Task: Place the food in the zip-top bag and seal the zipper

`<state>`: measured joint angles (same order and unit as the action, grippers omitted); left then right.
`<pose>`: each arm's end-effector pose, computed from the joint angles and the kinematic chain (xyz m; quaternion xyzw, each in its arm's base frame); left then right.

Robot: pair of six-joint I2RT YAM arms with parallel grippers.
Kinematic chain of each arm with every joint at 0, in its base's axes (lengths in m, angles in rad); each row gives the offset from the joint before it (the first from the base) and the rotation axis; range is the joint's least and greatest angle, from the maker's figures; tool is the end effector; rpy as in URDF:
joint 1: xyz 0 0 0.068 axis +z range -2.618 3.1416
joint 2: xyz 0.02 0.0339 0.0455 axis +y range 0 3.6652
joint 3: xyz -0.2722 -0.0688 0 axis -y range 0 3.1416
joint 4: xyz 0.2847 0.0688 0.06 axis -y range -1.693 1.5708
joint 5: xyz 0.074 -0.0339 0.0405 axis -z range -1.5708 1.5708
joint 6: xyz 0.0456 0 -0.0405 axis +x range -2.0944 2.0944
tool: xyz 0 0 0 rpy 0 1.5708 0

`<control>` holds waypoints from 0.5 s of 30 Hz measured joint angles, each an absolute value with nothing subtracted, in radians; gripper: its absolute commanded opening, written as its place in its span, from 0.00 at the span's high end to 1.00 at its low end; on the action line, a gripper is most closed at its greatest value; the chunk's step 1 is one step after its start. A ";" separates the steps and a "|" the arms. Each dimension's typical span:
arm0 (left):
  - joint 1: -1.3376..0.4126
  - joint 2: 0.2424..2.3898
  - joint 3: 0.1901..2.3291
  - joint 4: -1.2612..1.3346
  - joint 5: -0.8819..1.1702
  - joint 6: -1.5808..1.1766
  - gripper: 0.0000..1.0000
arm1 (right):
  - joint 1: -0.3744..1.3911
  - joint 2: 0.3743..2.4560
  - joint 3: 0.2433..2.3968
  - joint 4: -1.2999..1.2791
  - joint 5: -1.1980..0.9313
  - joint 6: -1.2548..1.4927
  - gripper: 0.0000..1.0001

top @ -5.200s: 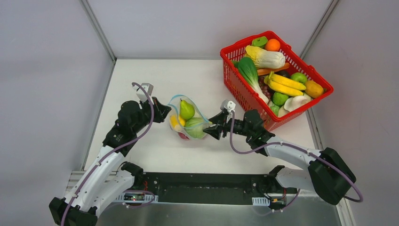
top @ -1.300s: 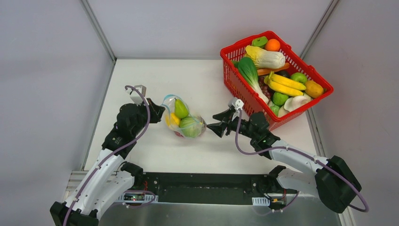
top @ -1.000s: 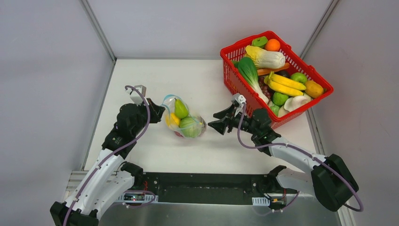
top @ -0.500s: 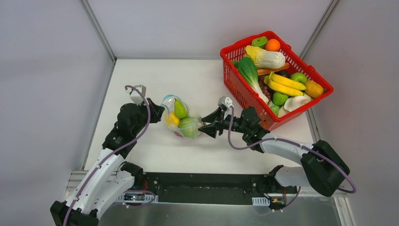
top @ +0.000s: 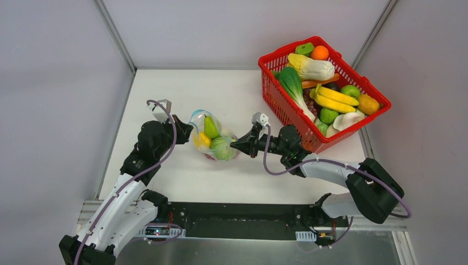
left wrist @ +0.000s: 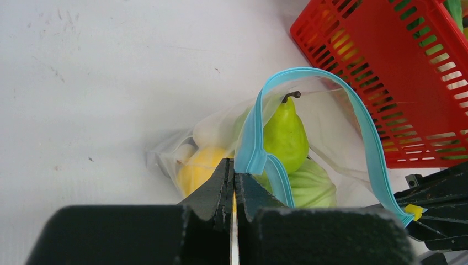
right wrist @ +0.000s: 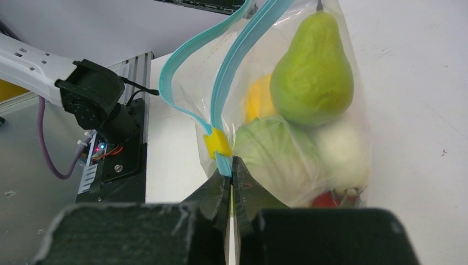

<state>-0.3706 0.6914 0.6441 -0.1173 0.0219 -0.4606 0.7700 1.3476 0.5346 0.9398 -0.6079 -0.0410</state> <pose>0.2005 -0.0790 0.3139 -0.0272 0.7623 -0.2687 0.5881 0.2041 0.2342 0.2275 -0.4552 0.4908 0.4401 0.5985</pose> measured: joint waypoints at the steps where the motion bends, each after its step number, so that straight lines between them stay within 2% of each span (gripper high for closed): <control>1: -0.371 0.693 0.644 -0.117 0.022 -0.461 1.00 | 0.770 1.347 0.535 0.940 -0.607 -0.041 1.00; 6: -0.364 0.692 0.645 -0.119 0.017 -0.460 1.00 | 0.770 1.317 0.526 0.938 -0.551 -0.037 1.00; 7: -0.364 0.691 0.645 -0.123 0.010 -0.459 0.97 | 0.768 1.302 0.522 0.935 -0.533 -0.035 1.00; 12: -0.364 0.677 0.682 -0.212 -0.022 -0.403 0.68 | 0.718 1.243 0.525 0.884 -0.516 0.023 1.00; 14: -0.364 0.679 0.716 -0.251 -0.027 -0.366 0.48 | 0.690 1.238 0.542 0.847 -0.530 0.050 1.00; 15: -0.364 0.682 0.739 -0.273 -0.027 -0.343 0.43 | 0.678 1.238 0.553 0.826 -0.539 0.065 1.00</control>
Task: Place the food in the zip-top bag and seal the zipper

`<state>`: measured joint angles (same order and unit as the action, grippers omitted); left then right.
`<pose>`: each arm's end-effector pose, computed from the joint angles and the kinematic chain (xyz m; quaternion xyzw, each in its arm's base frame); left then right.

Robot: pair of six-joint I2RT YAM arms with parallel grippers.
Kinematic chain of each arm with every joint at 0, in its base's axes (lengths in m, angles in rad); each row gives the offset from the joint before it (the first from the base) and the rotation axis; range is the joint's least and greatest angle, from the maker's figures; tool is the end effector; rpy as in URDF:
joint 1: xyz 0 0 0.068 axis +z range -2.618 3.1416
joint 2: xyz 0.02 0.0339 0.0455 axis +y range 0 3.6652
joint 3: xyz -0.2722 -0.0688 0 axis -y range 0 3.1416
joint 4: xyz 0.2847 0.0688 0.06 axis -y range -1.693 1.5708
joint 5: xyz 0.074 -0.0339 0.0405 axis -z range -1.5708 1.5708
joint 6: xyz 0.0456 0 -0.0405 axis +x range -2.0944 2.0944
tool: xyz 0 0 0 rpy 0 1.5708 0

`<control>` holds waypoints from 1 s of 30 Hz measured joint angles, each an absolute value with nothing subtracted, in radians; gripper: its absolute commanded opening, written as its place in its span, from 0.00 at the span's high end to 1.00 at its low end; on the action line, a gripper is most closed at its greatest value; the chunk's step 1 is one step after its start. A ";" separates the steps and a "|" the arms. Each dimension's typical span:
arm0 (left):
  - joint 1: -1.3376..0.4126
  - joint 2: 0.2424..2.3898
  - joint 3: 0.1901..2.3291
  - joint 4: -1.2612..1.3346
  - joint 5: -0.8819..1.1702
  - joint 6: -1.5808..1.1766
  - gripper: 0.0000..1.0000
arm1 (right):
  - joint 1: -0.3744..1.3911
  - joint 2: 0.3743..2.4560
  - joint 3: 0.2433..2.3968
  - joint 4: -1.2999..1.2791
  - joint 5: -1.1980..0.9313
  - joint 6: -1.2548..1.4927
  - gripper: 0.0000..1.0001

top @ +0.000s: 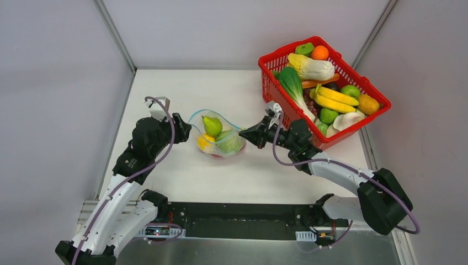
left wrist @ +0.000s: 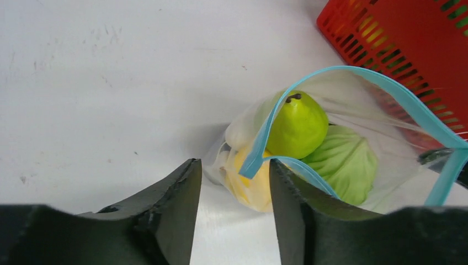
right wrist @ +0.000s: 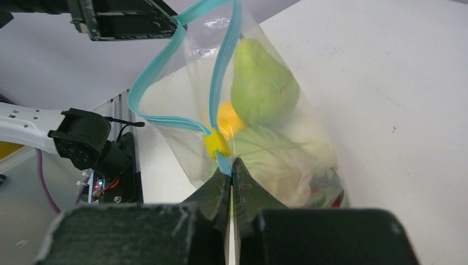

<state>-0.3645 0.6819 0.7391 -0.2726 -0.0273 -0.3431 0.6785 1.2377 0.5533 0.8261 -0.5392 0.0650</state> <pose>0.1932 -0.0724 0.3357 -0.0002 0.7790 -0.2072 0.5918 0.2200 0.2075 0.2532 -0.3825 0.5414 0.4271 0.6150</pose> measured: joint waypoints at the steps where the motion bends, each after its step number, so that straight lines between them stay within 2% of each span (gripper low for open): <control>1: -0.364 0.686 0.764 -0.292 -0.027 -0.321 0.41 | 0.669 1.238 0.561 0.813 -0.546 0.076 1.00; 5: -0.364 0.703 0.859 -0.350 -0.023 -0.249 0.29 | 0.628 1.238 0.586 0.776 -0.595 0.134 1.00; 9: -0.364 0.713 0.924 -0.368 0.054 -0.176 0.27 | 0.601 1.241 0.609 0.742 -0.635 0.171 1.00; 13: -0.364 0.771 1.003 -0.342 0.286 -0.093 0.18 | 0.597 1.243 0.617 0.734 -0.654 0.183 1.00; 17: -0.404 0.881 1.065 -0.264 0.479 -0.034 0.17 | 0.595 1.243 0.618 0.728 -0.672 0.191 1.00; 19: -0.478 0.955 1.113 -0.267 0.513 0.040 0.20 | 0.595 1.243 0.618 0.727 -0.678 0.196 1.00; 23: -0.601 1.078 1.213 -0.297 0.546 0.174 0.36 | 0.595 1.243 0.619 0.726 -0.683 0.202 1.00; 30: -0.639 1.190 1.257 -0.295 0.567 0.316 0.42 | 0.595 1.243 0.619 0.724 -0.695 0.213 1.00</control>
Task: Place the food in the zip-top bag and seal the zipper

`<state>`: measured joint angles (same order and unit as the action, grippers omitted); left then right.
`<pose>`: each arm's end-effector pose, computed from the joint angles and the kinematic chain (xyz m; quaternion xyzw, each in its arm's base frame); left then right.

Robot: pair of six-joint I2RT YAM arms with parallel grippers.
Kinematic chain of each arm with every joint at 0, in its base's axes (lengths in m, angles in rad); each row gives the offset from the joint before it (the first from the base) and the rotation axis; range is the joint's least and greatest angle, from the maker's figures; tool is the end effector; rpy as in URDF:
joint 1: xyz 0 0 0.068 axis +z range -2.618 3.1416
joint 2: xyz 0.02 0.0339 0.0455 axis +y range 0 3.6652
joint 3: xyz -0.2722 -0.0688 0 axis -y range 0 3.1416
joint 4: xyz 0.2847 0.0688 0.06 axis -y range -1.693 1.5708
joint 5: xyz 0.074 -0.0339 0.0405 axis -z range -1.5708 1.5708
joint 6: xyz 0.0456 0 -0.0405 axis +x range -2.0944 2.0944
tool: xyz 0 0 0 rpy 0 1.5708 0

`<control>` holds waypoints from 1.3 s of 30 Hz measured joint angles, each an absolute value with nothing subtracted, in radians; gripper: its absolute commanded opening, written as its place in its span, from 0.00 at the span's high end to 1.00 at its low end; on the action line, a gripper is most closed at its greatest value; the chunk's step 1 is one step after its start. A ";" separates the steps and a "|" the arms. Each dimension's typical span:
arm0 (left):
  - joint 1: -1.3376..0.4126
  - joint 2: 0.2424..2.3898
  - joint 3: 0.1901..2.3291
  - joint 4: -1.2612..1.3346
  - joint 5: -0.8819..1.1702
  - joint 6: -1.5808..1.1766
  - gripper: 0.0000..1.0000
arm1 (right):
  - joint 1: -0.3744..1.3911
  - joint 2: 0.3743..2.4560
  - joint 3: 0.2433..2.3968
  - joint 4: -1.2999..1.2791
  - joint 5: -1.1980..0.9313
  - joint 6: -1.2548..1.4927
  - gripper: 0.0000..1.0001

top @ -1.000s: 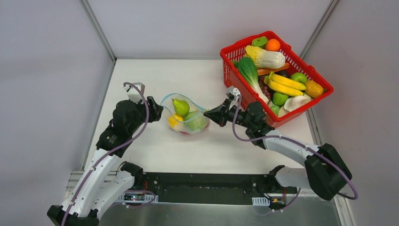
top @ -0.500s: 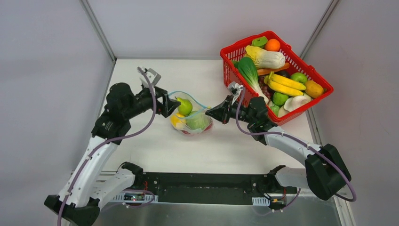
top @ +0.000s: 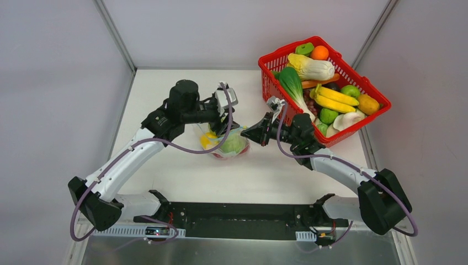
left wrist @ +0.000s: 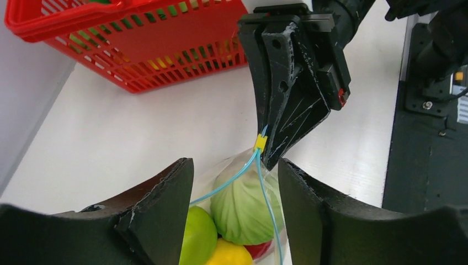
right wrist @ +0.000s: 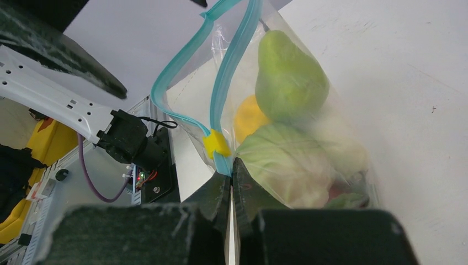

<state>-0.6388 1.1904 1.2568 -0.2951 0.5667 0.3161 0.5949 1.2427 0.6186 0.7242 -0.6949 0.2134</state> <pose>0.2331 -0.2036 0.4195 0.4999 0.5880 -0.3120 0.5541 0.2378 0.1962 0.2644 -0.3675 0.5714 0.4842 0.5513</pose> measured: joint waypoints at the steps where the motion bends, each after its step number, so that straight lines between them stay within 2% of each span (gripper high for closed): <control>1: -0.645 1.198 1.258 -0.295 0.565 0.334 0.41 | 0.595 1.243 0.619 0.724 -0.695 0.215 1.00; 6: -0.697 1.224 1.263 -0.297 0.568 0.461 0.42 | 0.595 1.243 0.619 0.724 -0.697 0.220 1.00; 14: -0.748 1.237 1.262 -0.327 0.566 0.672 0.60 | 0.595 1.243 0.619 0.724 -0.697 0.224 1.00; 23: -0.767 1.300 1.261 -0.322 0.511 0.738 0.65 | 0.594 1.242 0.619 0.724 -0.697 0.224 1.00; 25: -0.767 1.312 1.261 -0.326 0.511 0.747 0.73 | 0.594 1.240 0.619 0.722 -0.697 0.224 1.00; 29: -0.767 1.329 1.261 -0.354 0.509 0.757 1.00 | 0.594 1.240 0.619 0.720 -0.696 0.224 1.00; 39: -0.774 1.337 1.284 -0.403 0.488 0.775 1.00 | 0.594 1.236 0.619 0.705 -0.683 0.220 1.00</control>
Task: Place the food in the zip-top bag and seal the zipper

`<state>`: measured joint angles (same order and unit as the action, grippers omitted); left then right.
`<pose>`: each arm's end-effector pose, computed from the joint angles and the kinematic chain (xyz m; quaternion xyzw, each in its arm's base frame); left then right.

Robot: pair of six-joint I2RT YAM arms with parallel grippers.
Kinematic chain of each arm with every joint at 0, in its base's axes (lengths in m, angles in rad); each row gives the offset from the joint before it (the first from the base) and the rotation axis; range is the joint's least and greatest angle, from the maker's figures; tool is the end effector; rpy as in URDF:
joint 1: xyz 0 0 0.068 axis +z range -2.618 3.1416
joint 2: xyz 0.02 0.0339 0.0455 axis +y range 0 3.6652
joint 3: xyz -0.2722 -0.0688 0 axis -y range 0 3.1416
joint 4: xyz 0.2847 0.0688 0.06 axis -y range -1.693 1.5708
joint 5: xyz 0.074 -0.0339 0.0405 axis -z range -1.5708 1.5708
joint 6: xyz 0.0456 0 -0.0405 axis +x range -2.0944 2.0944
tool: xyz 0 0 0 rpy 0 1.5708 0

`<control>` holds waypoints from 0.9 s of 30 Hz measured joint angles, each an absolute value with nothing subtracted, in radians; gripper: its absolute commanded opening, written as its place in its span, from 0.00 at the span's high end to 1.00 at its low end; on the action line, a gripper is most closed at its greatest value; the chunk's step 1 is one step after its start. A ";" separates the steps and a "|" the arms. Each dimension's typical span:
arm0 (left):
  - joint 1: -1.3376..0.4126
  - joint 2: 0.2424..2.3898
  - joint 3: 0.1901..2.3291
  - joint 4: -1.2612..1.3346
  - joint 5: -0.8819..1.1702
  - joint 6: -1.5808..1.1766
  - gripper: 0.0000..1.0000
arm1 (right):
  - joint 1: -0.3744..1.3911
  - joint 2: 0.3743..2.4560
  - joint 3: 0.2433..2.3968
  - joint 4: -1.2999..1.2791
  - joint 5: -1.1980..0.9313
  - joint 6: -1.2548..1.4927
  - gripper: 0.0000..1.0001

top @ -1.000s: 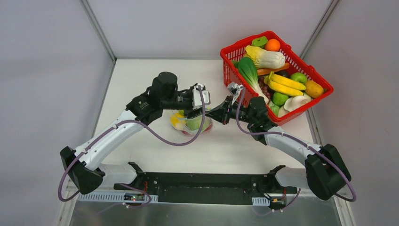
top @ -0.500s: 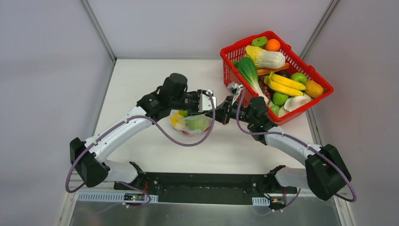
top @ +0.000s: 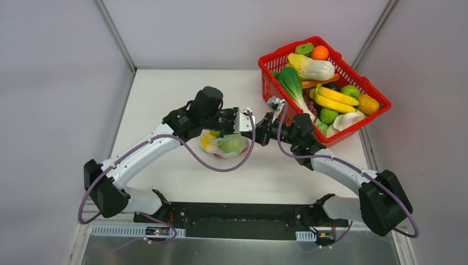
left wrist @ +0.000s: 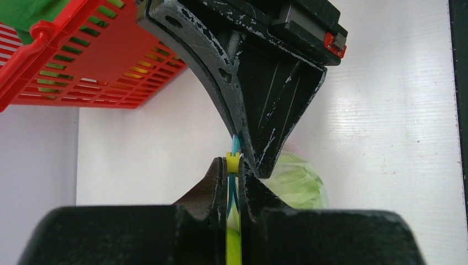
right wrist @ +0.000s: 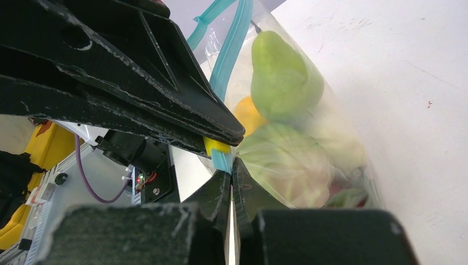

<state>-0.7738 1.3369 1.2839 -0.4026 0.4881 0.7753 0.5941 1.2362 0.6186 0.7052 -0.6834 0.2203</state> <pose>0.2333 -0.2578 0.3728 0.6673 0.4991 -0.2046 0.5136 0.2378 0.1954 0.2642 -0.3610 0.5794 0.4830 0.5483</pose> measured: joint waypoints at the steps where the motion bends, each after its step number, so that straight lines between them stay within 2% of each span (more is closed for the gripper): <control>1: -0.774 1.336 1.283 -0.400 0.485 0.774 1.00 | 0.594 1.233 0.618 0.703 -0.677 0.218 1.00; 18: -0.783 1.237 1.208 -0.384 0.386 0.746 1.00 | 0.603 1.199 0.611 0.701 -0.646 0.205 1.00; 19: -0.778 1.234 1.206 -0.383 0.386 0.743 1.00 | 0.603 1.199 0.611 0.701 -0.650 0.205 0.95; 22: -0.771 1.230 1.203 -0.385 0.398 0.719 1.00 | 0.603 1.199 0.611 0.698 -0.675 0.203 0.67; 25: -0.757 1.230 1.204 -0.389 0.419 0.691 1.00 | 0.603 1.200 0.617 0.674 -0.698 0.181 0.54; 27: -0.751 1.235 1.212 -0.401 0.447 0.675 1.00 | 0.608 1.200 0.628 0.648 -0.703 0.161 0.50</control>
